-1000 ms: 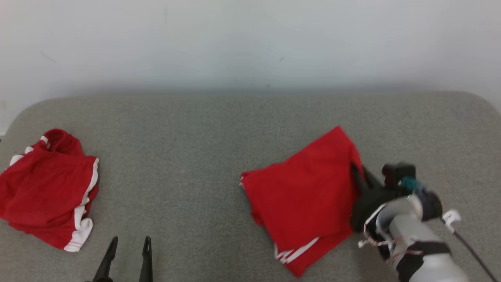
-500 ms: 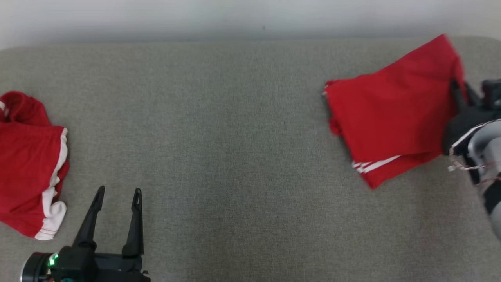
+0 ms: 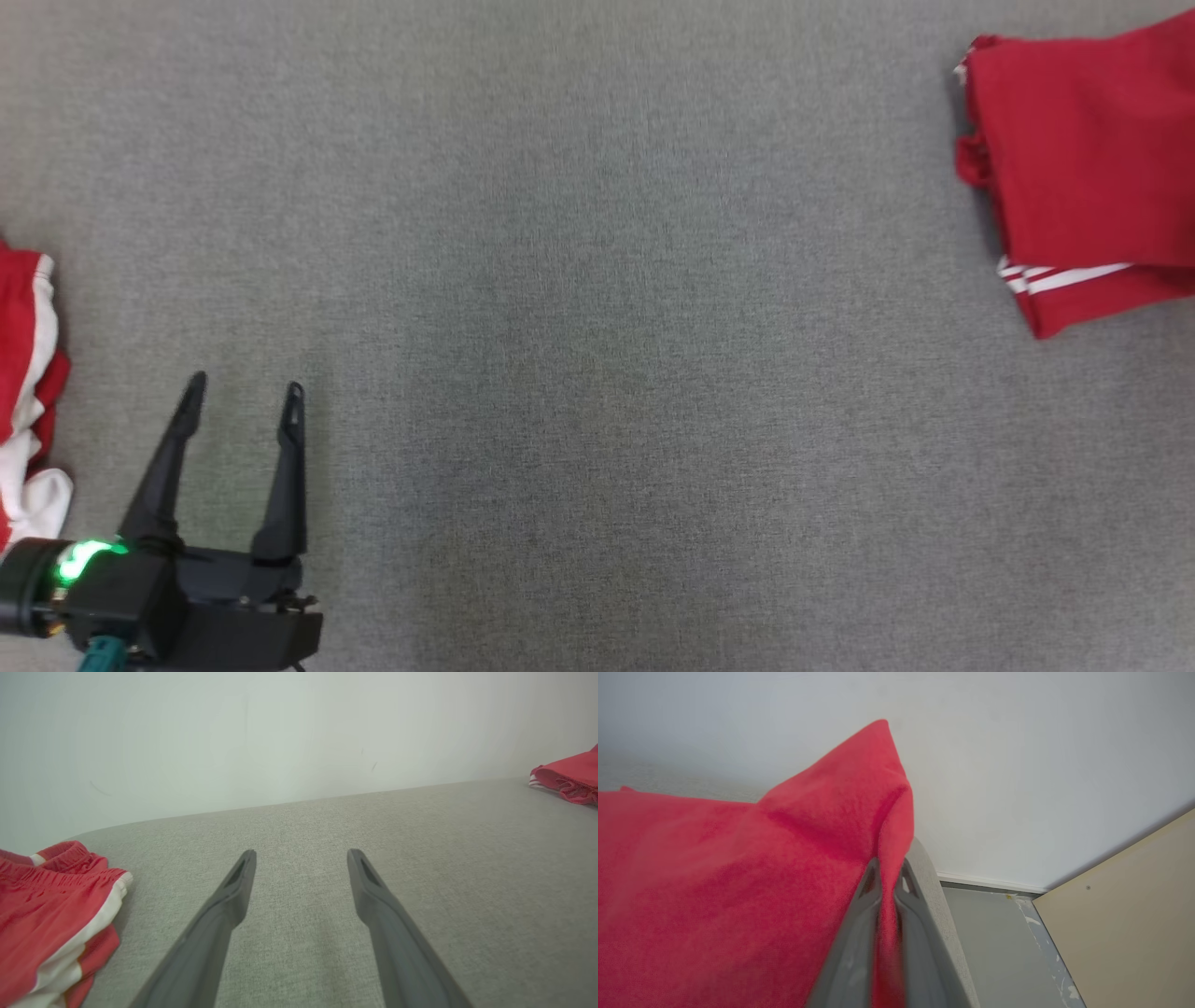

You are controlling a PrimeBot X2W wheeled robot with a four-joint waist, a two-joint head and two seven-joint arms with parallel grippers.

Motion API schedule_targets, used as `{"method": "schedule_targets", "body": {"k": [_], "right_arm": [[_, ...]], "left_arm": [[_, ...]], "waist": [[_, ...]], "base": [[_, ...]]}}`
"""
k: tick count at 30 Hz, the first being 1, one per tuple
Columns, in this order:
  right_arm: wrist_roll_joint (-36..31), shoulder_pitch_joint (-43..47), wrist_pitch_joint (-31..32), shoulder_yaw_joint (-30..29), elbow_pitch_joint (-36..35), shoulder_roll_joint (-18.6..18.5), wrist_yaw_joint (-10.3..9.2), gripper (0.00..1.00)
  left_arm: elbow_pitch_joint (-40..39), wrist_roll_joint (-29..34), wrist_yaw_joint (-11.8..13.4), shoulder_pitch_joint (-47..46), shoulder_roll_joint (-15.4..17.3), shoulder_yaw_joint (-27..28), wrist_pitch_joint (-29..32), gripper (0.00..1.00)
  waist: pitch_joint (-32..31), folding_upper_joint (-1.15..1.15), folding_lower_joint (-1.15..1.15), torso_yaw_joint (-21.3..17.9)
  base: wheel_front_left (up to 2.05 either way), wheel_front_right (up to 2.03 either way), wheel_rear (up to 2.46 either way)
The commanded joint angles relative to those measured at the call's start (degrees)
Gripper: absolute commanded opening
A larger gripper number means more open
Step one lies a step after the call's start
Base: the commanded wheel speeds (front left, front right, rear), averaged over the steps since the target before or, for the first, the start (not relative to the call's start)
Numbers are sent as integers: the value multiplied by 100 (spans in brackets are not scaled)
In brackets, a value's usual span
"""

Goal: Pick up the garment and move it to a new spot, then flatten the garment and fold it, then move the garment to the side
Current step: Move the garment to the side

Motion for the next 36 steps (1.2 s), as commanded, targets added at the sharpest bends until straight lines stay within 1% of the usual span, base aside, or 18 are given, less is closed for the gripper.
{"method": "schedule_targets", "body": {"k": [1,3,4,6,7,8,9,10,16,20,23,27,30,33,36], "right_arm": [[-57,-132,1,-47,-4,-35,-11,0],[-264,-259,91,-260,56,-124,-11,0],[-845,-414,310,-648,-11,-169,-11,0],[-1054,-375,446,-806,-97,-117,-11,0],[-1105,-355,510,-871,-120,-90,-11,2],[-1162,-335,560,-950,-154,-67,-11,27],[-1233,-307,600,-1029,-209,-41,-11,88],[-1304,-274,641,-1108,-264,-15,-11,100],[-1680,-36,764,-1555,-703,176,-11,100],[-1832,212,580,-1853,-1158,461,-11,100],[-1846,427,295,-1883,-1479,731,-11,100],[-1587,833,13,-1881,-1919,1147,-11,100],[-1345,1378,-53,-1847,-2362,1556,-11,100],[-987,2042,-61,-1690,-3114,1905,-11,100],[-570,2789,-62,-1524,-3747,2083,-11,100]], "left_arm": [[-63,-30,12,-67,52,46,-18,100],[-161,-46,12,-93,106,103,-17,100],[-239,-21,12,-102,124,152,-17,100],[-247,-20,12,-107,114,171,-17,100],[-246,-22,12,-104,113,178,-17,100],[-243,-24,12,-104,112,181,-17,100],[-245,-25,12,-102,110,184,-17,100],[-245,-24,12,-98,107,188,-17,100],[-180,-20,12,-23,70,234,-17,100],[-79,-21,12,86,-23,263,-17,100],[47,-42,12,202,-111,290,-17,100],[229,-9,12,433,-249,379,-17,100],[365,-7,12,629,-361,461,-17,100],[500,43,12,810,-443,483,-17,100],[613,96,12,955,-501,452,-17,100]], "waist": [[204,-1,-1,-37],[323,-1,-1,-50],[397,-1,-1,-33],[400,-1,-1,-29],[401,-1,-1,-30],[402,-1,-1,-30],[403,-1,-1,-31],[402,-1,-1,-31],[282,-1,-1,-57],[2,-1,-1,-80],[-318,-1,-1,-98],[-788,-1,-1,-132],[-1139,-1,-1,-162],[-1452,-1,-1,-187],[-1732,-1,-1,-173]], "base": [[0,0,0],[0,0,0],[0,0,0],[0,0,0],[0,0,0],[0,0,0],[0,0,0],[0,0,0],[0,0,0],[0,0,0],[0,0,0],[0,0,0],[0,0,0],[0,0,0],[0,0,0]]}}
